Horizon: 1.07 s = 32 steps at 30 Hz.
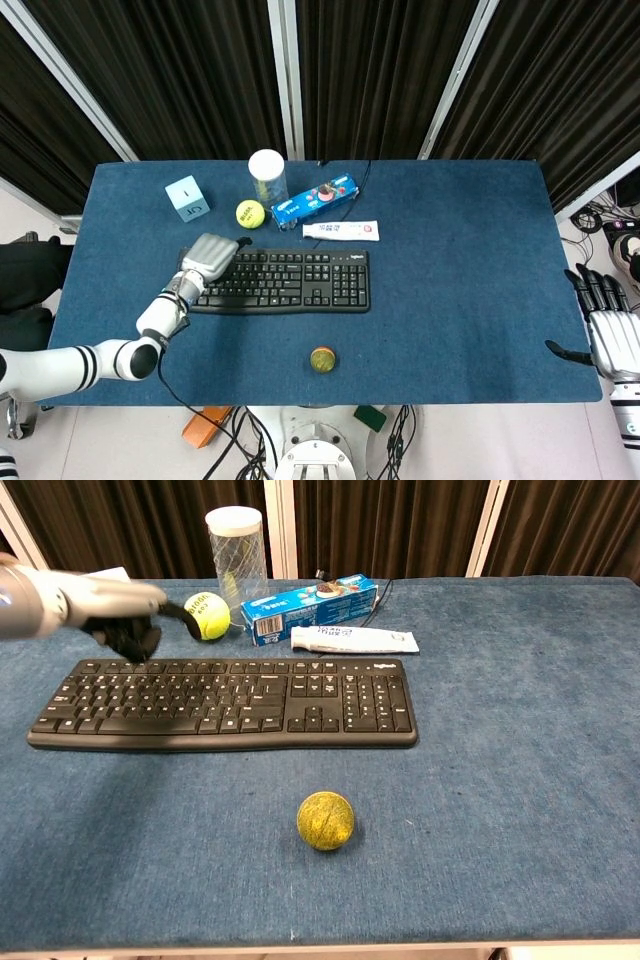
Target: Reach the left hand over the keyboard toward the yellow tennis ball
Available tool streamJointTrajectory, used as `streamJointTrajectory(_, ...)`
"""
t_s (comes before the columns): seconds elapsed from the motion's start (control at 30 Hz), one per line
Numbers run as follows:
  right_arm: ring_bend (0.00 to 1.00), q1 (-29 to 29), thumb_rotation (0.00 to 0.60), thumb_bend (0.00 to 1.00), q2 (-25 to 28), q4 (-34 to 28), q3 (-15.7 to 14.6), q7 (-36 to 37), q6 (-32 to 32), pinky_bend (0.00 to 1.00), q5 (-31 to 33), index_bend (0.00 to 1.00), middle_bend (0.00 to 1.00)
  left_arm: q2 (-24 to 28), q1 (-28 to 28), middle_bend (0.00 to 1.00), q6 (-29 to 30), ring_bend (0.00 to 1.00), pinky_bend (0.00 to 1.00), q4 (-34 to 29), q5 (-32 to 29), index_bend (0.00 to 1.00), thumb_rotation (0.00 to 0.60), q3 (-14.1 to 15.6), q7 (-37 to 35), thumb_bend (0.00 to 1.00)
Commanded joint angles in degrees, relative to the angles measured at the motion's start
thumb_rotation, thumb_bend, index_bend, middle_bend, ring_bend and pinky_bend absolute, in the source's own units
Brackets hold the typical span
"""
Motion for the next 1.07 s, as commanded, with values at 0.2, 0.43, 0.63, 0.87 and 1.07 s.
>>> streamJointTrajectory(0.2, 0.0, -0.4, 0.6, 0.06, 0.1, 0.7, -0.1, 1.1, 0.5, 0.0, -0.1, 0.0, 0.0, 7.2, 13.3, 0.64, 22.3, 0.62, 0.74, -8.6, 18.0, 0.18, 0.6, 0.3, -9.3, 0.52)
streamJointTrajectory(0.43, 0.0, -0.5, 0.6, 0.06, -0.2, 1.4, -0.2, 1.9, 0.8, 0.0, -0.6, 0.0, 0.0, 11.1, 24.6, 0.27, 34.6, 0.21, 0.15, -11.6, 26.1, 0.15, 0.6, 5.2, -13.6, 0.2)
streamJointTrajectory(0.63, 0.0, -0.2, 0.6, 0.06, -0.1, 0.9, -0.2, 1.2, 1.0, 0.0, -1.4, 0.0, 0.0, 12.0, 33.6, 0.24, 44.0, 0.17, 0.09, -10.8, 34.6, 0.15, 0.6, 9.6, -17.3, 0.17)
streamJointTrajectory(0.87, 0.0, -0.2, 0.6, 0.06, 0.0, 0.0, -0.2, 0.3, 1.2, 0.0, -1.8, 0.0, 0.0, 12.3, 41.8, 0.24, 50.4, 0.17, 0.08, -9.6, 38.9, 0.15, 0.6, 12.6, -18.0, 0.16)
streamJointTrajectory(1.07, 0.0, -0.1, 0.6, 0.06, -0.1, -0.6, -0.6, -0.3, 1.0, 0.0, -2.2, 0.0, 0.0, 11.8, 46.5, 0.24, 52.3, 0.17, 0.08, -7.0, 38.7, 0.15, 0.6, 12.1, -21.1, 0.17)
